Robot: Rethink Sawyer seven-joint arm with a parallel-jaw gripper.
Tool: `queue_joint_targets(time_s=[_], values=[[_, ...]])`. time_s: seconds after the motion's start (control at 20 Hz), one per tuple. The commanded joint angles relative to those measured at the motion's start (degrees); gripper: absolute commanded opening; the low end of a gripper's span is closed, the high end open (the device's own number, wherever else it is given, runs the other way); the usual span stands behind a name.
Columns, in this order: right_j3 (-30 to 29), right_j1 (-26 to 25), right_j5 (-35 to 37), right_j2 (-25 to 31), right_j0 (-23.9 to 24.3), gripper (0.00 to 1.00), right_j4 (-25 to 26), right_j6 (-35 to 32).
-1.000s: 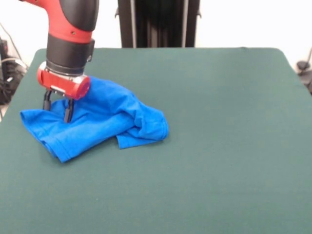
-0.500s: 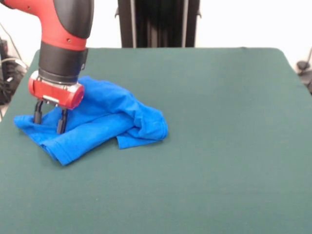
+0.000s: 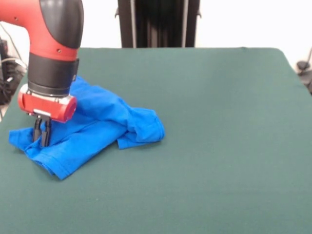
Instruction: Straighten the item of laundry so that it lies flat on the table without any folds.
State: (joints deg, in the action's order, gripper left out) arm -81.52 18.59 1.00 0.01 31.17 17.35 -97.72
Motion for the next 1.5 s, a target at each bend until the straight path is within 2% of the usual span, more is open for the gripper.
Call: queue_joint_targets(time_s=[0.05, 0.45, 0.7, 1.2, 1.5], values=[[4.0, -1.4, 7.8, 5.7, -1.9, 0.0, 1.4, -0.5], [0.7, 0.3, 14.7, -1.6, -1.5, 0.0, 1.3, -1.1], [1.8, 0.9, 14.8, -2.8, 0.7, 0.0, 3.3, 1.1], [7.4, 2.1, 16.6, 3.3, 7.7, 0.0, 9.1, 8.4], [15.0, -6.8, 14.7, 9.8, 10.6, 0.0, 11.7, 9.1]])
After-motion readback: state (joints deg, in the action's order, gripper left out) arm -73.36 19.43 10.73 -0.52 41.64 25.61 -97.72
